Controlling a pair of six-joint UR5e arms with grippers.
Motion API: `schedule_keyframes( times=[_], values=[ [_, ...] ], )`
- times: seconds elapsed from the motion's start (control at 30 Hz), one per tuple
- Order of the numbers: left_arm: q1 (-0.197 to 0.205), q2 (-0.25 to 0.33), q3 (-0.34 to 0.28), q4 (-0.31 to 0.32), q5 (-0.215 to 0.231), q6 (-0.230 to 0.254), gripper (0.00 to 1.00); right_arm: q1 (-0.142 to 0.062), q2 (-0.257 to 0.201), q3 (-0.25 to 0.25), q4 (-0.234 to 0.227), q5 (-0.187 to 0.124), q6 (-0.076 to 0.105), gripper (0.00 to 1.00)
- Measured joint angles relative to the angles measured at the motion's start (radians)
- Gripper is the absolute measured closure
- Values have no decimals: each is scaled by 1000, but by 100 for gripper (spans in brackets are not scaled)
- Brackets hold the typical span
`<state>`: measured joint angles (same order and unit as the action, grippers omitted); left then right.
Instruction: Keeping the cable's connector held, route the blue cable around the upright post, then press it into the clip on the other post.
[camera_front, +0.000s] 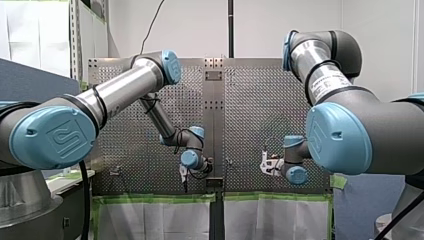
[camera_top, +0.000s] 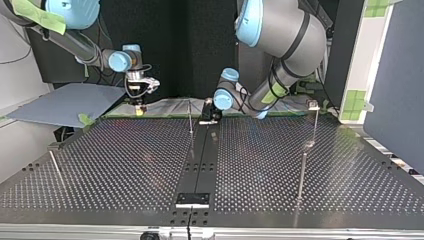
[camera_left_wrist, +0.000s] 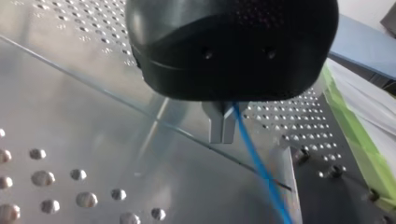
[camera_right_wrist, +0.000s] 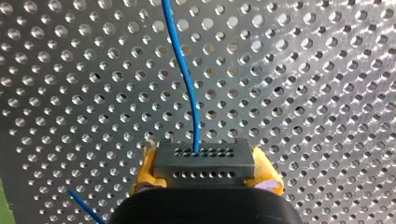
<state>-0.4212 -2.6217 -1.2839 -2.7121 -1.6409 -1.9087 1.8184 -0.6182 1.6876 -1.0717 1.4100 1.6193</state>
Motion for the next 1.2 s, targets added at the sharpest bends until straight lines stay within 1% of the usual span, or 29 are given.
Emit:
schedule_keyframes(
  times=[0.2,0.43,0.67,0.87,1.03,1.07,1.1,1.13,1.2],
  values=[
    [14,-2,18,-4,2,1,100,-12,0,-22,2,0,3,100],
    [36,-2,20,-2,0,1,100,-27,2,-52,6,0,10,100],
    [42,-2,20,0,1,3,100,-38,2,-59,5,1,11,100],
    [45,-2,20,0,20,24,100,-41,3,-63,6,0,12,100],
    [39,1,22,6,37,68,100,-41,3,-64,7,0,12,100],
    [36,2,23,7,44,77,94,-41,3,-64,7,0,12,100],
    [33,2,23,5,55,90,75,-41,3,-64,7,0,12,100],
    [31,2,22,4,64,100,75,-41,3,-64,7,-1,12,100],
    [27,1,21,-1,86,123,45,-41,3,-64,7,-3,12,100]
  ],
)
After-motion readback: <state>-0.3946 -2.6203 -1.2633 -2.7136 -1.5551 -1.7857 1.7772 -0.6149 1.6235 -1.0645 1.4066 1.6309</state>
